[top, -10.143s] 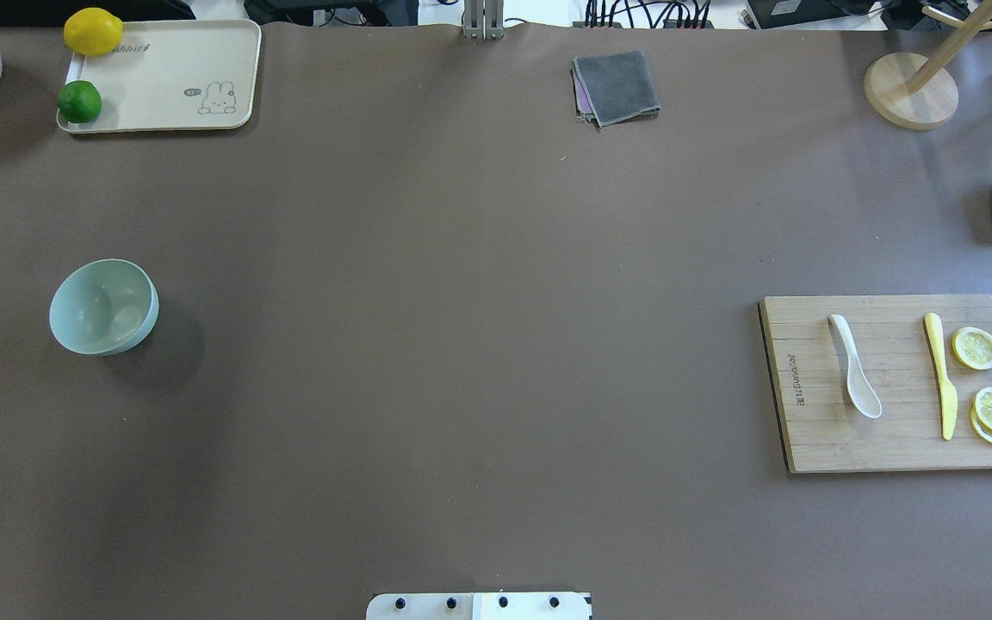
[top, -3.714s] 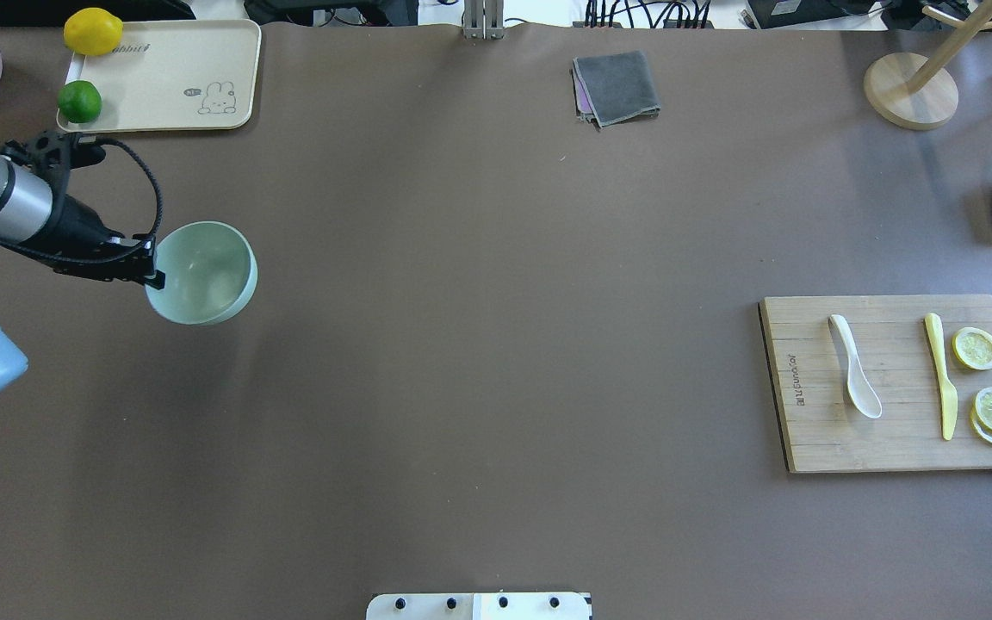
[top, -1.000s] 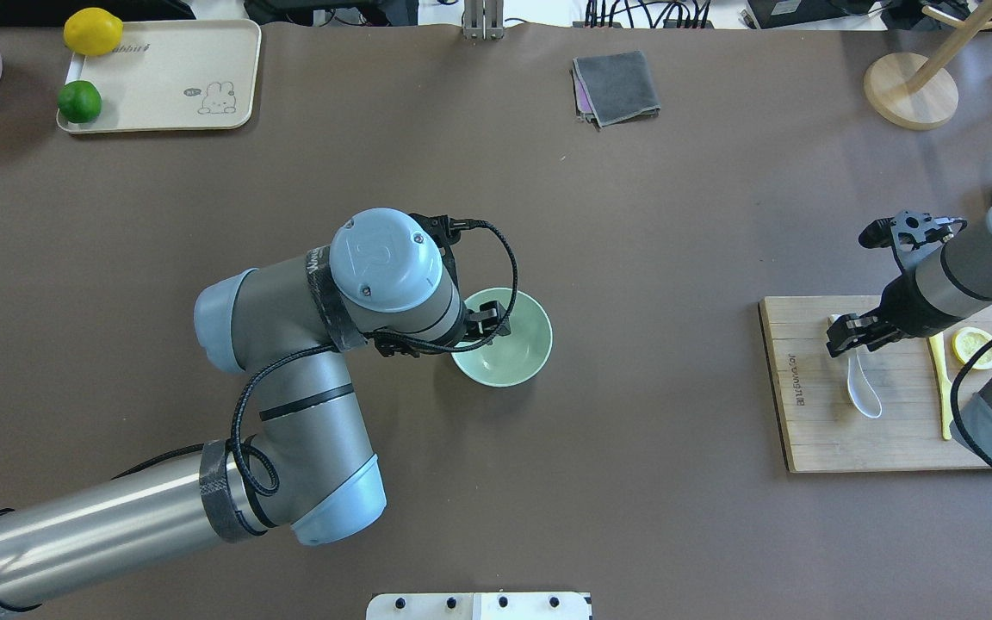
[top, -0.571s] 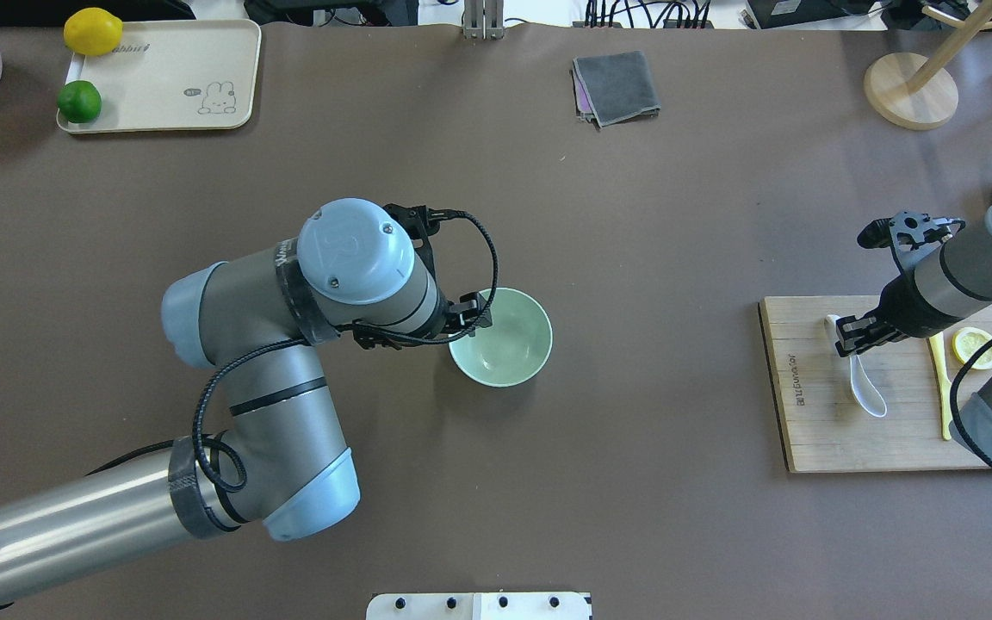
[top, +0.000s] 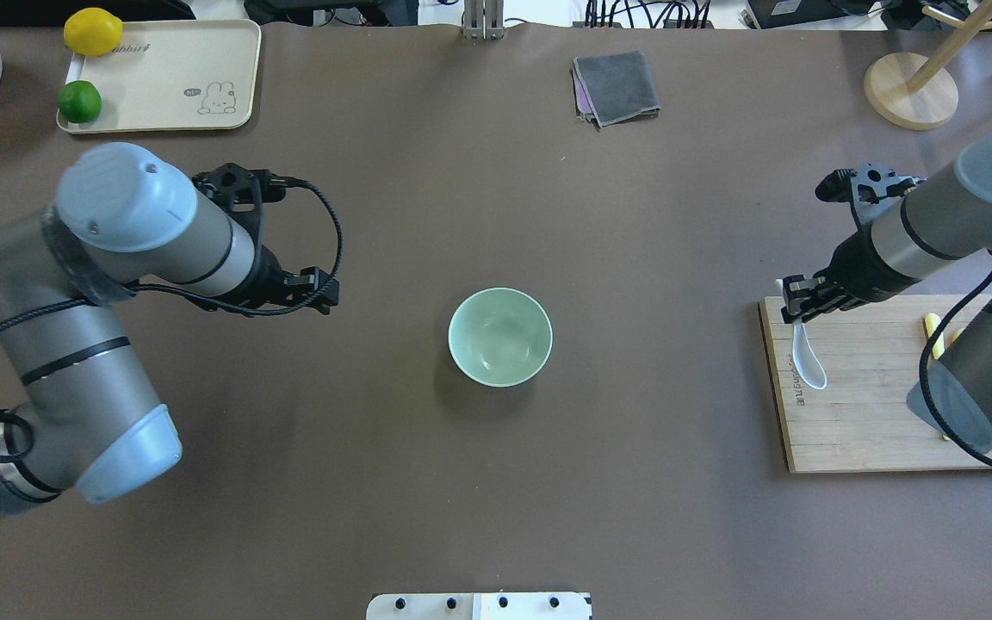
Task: Place spoon in bowl
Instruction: 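Lift the spoon and carry it toward the bowl while the left gripper withdraws, then lower the spoon into the bowl and open the right gripper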
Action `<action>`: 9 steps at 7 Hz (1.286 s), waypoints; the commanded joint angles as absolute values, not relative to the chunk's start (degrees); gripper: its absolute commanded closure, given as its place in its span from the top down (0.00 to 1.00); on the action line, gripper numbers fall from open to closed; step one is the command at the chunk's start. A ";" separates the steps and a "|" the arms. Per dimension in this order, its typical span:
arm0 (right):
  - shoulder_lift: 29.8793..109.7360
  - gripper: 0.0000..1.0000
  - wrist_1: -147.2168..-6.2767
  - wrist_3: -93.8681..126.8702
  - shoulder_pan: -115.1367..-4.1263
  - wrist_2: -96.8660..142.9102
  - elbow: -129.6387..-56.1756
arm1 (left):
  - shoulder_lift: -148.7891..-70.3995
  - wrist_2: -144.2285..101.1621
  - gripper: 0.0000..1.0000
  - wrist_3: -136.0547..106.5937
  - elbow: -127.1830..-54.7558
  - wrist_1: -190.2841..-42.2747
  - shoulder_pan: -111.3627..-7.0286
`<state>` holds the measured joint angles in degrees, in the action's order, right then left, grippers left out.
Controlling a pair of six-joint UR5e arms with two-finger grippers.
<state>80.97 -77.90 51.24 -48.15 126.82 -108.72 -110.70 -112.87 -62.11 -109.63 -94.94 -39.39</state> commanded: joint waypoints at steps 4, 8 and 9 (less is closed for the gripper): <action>56.20 0.00 -86.92 75.46 -32.46 109.83 -104.54 | -95.73 -124.17 0.98 -32.30 -111.45 -95.62 -58.42; 49.05 0.00 -84.57 83.32 -28.66 101.00 -94.32 | -93.34 -125.68 0.98 -31.20 -111.80 -97.29 -60.47; 48.96 0.00 -82.90 84.80 -28.39 100.99 -92.74 | -93.43 -125.77 0.98 -31.20 -111.80 -97.29 -60.56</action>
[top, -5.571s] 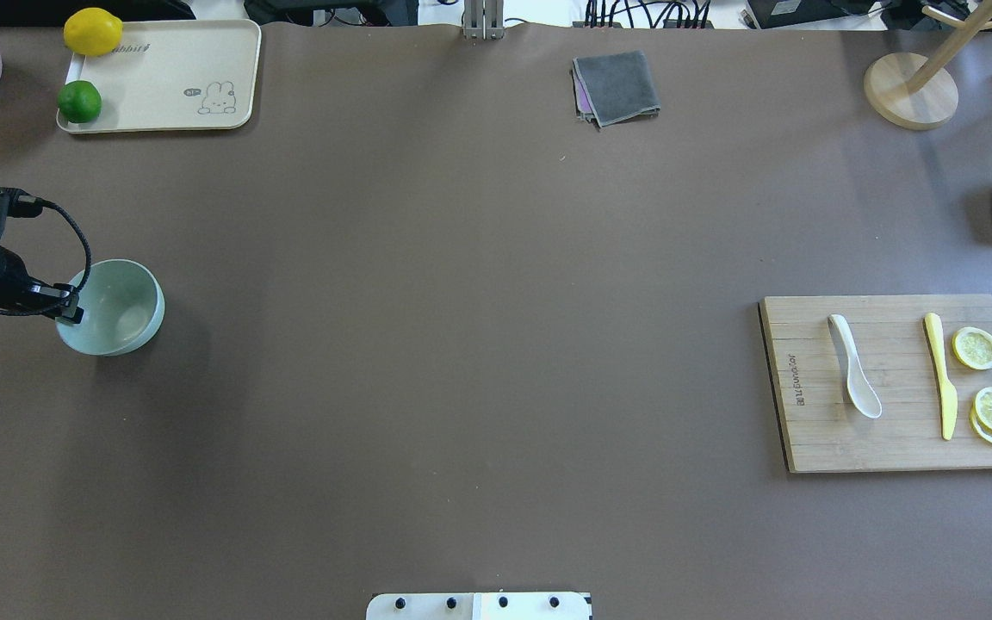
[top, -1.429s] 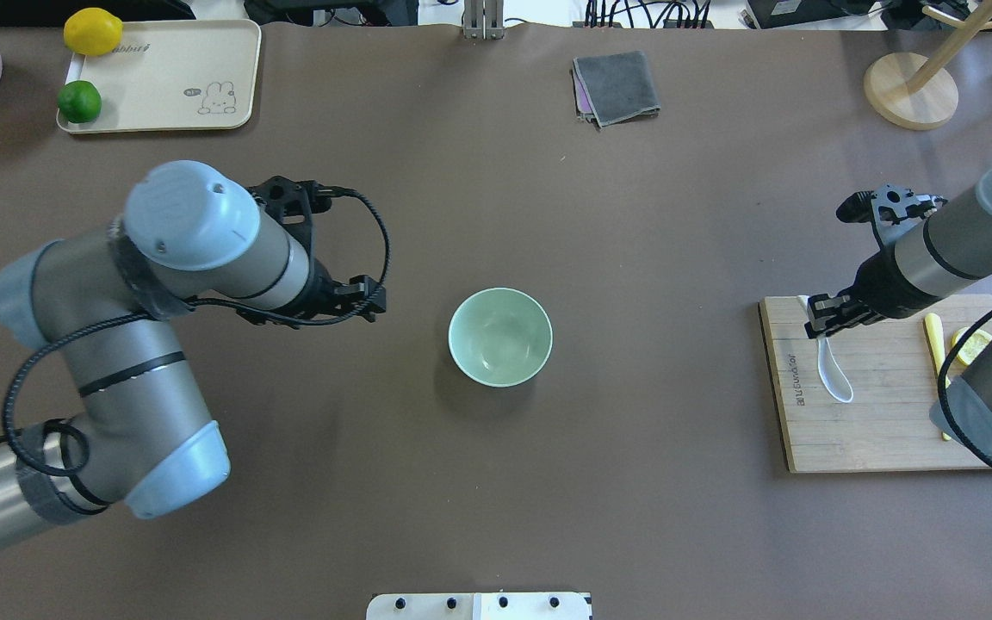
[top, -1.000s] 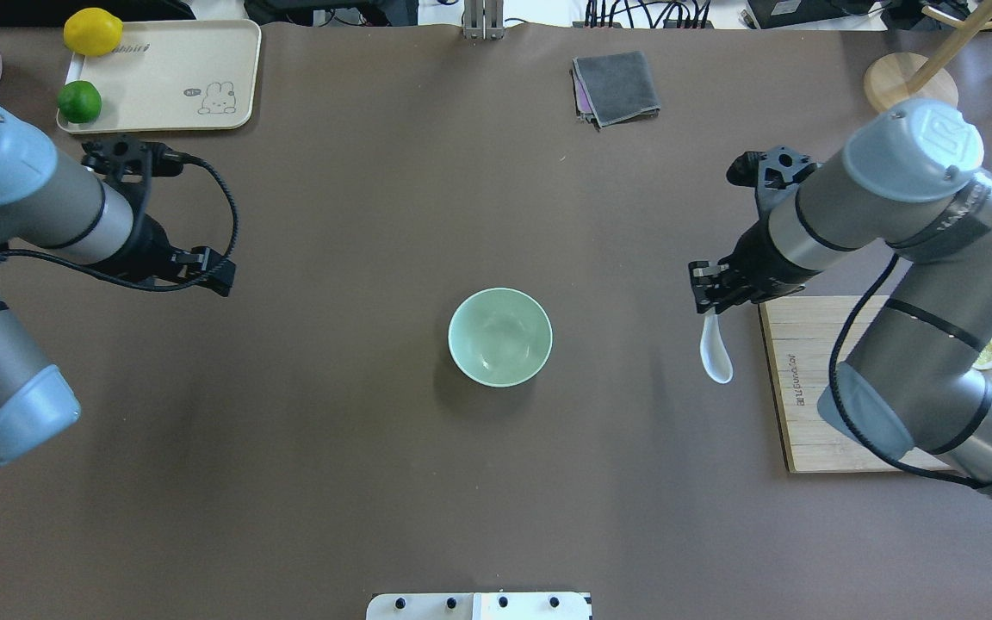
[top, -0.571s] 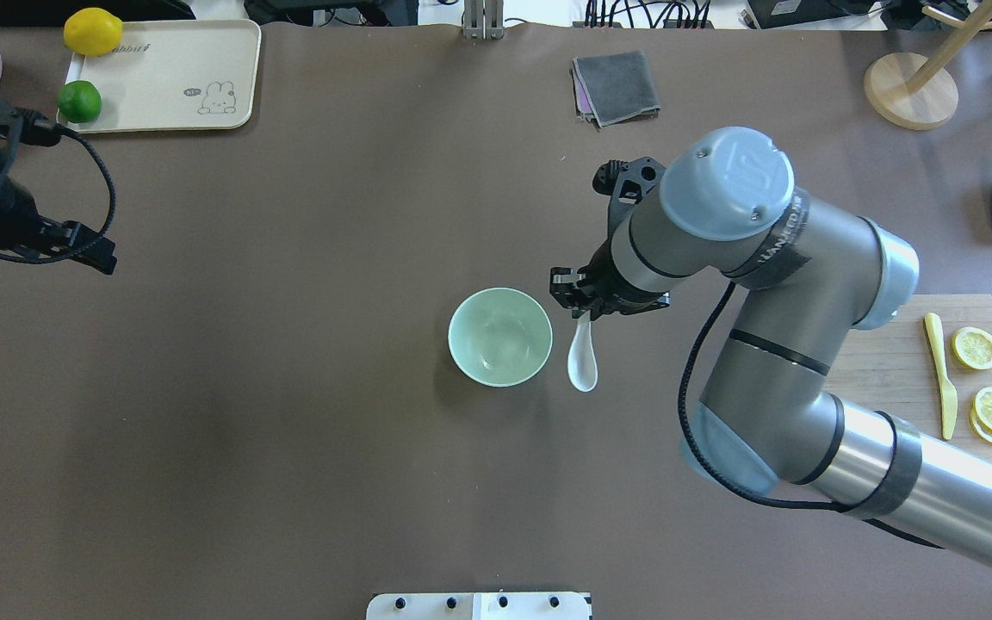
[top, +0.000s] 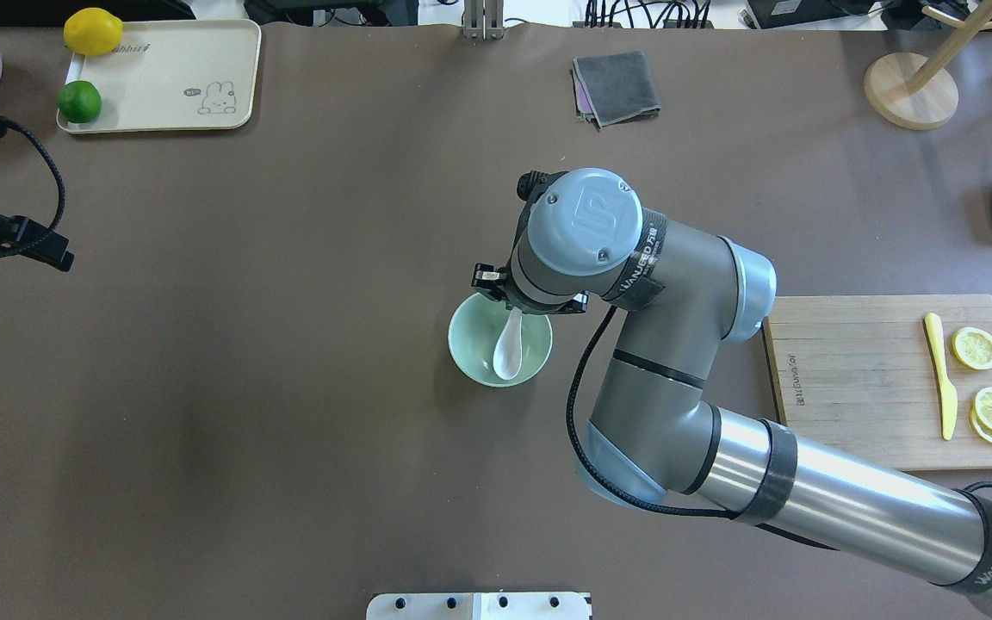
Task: Place spoon in bowl
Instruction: 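Lower the spoon into the bowl and open the right gripper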
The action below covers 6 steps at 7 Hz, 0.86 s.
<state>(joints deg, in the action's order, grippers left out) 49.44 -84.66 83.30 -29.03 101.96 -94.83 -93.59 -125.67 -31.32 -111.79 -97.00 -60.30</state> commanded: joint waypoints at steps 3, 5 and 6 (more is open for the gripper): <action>49.31 1.00 -83.14 83.33 -29.61 101.24 -93.16 | -93.78 -125.77 0.98 -31.11 -111.09 -97.12 -61.35; 55.93 1.00 -84.46 76.60 -36.87 110.68 -100.06 | -93.34 -125.77 0.98 -26.41 -110.92 -96.42 -64.32; 64.16 1.00 -85.59 70.38 -43.53 117.79 -107.94 | -92.82 -128.12 0.98 -20.97 -110.31 -95.11 -68.51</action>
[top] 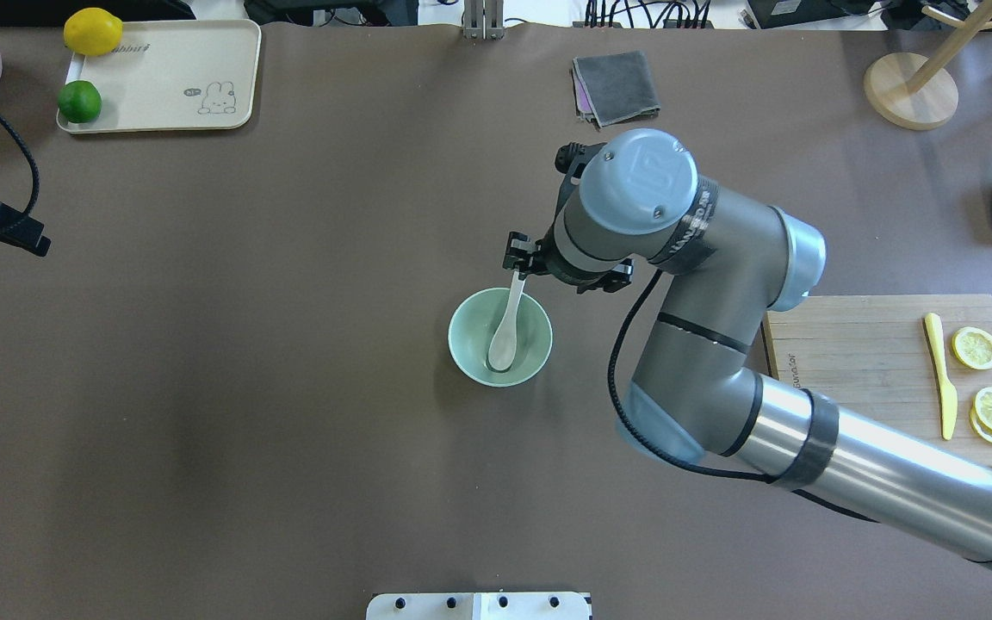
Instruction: Place spoon in bowl
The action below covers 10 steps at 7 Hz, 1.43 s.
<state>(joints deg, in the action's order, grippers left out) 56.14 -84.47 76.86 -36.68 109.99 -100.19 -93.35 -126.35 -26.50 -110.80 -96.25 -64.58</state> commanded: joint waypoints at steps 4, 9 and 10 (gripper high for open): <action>91.97 1.00 -86.83 23.35 -69.43 132.85 -113.49 | -86.57 -131.48 0.98 7.52 -107.84 -83.90 -85.93; 92.55 1.00 -95.36 -12.04 -88.32 135.44 -100.03 | -84.29 -136.58 0.98 7.91 -107.40 -81.30 -88.94; 92.64 1.00 -95.19 -11.95 -90.42 135.44 -98.98 | -84.20 -136.49 0.98 7.82 -106.79 -81.12 -89.12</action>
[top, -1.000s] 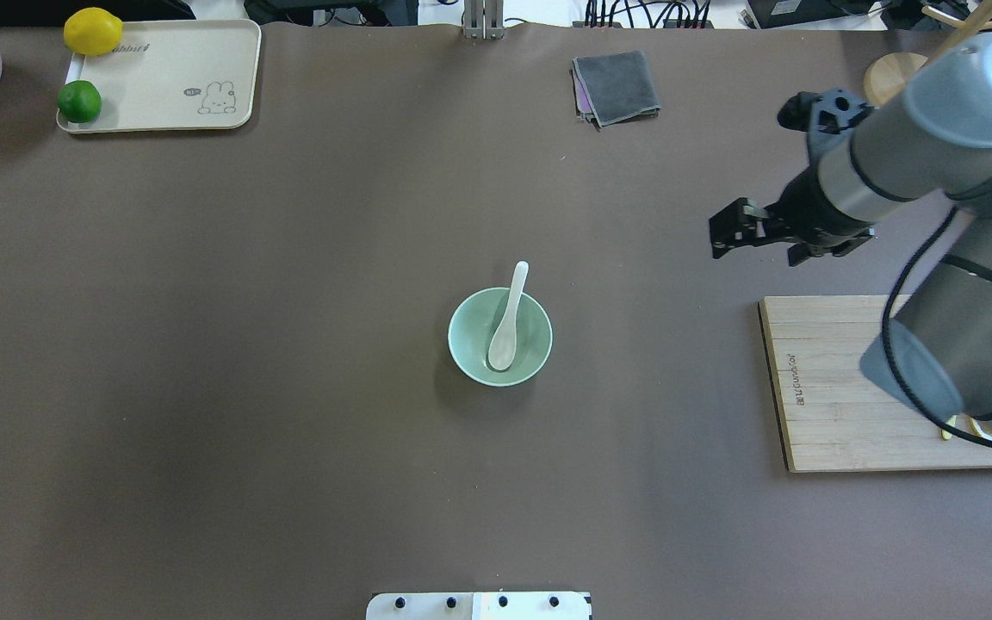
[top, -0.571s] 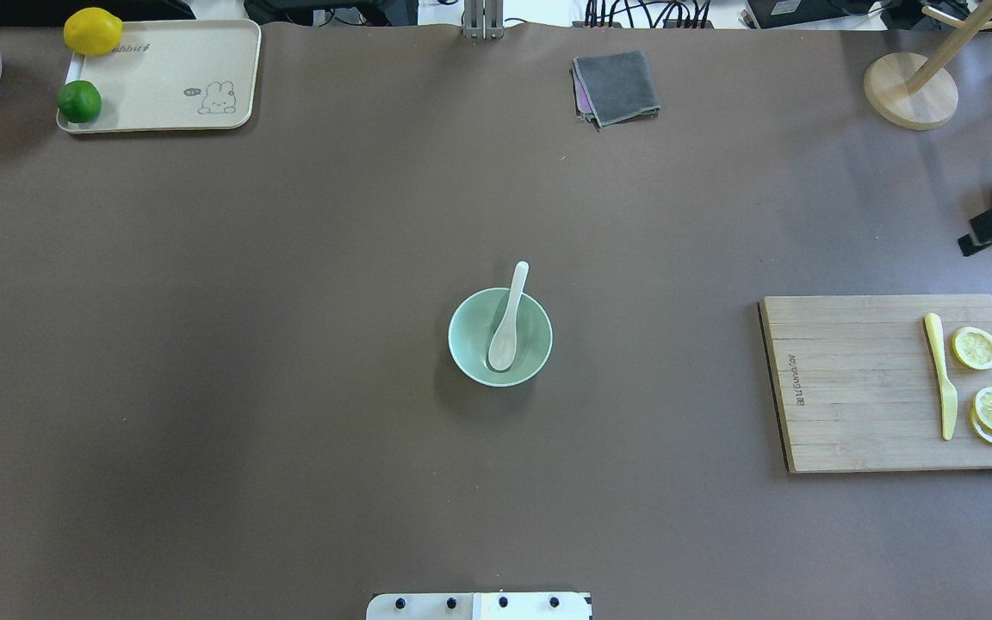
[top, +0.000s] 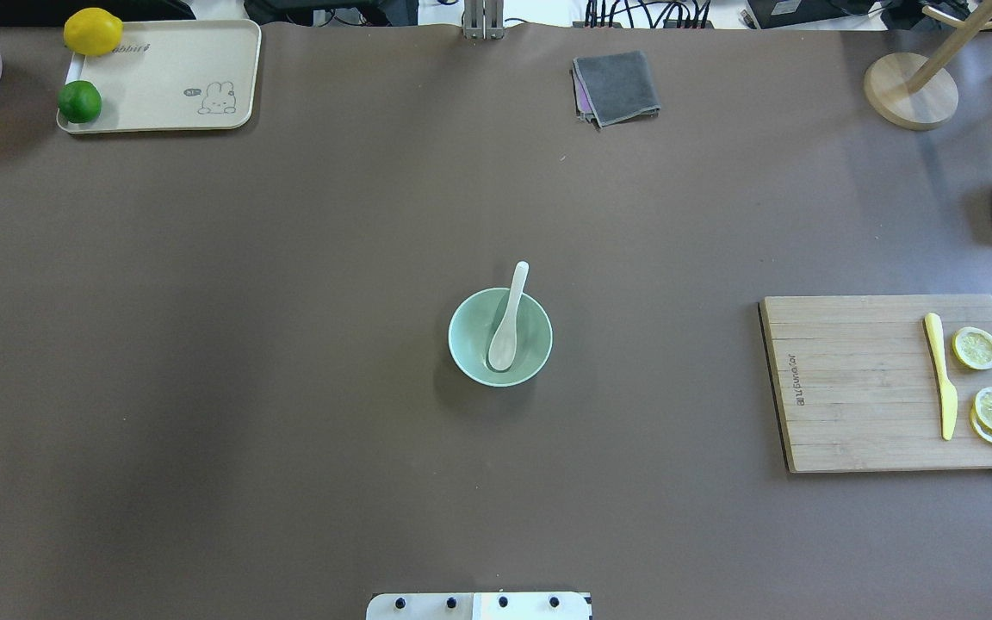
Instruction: Place spoon in bowl
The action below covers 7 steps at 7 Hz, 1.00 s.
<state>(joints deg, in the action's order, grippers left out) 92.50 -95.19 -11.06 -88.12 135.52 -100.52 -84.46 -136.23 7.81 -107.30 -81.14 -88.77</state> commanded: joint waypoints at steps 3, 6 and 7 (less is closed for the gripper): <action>96.14 1.00 -94.22 -12.57 -91.23 135.79 -99.75 | -83.94 -136.06 0.98 7.56 -103.01 -80.95 -89.47; 95.62 1.00 -94.31 -11.78 -91.23 136.66 -100.02 | -83.58 -135.79 0.98 7.73 -103.01 -80.77 -91.13; 95.45 1.00 -94.39 -11.86 -91.23 136.67 -99.85 | -83.58 -135.79 0.98 7.73 -102.83 -80.77 -91.49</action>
<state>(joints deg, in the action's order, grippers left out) 95.59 -94.33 -11.85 -91.23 136.45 -99.96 -83.62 -135.84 7.67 -102.98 -80.79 -90.71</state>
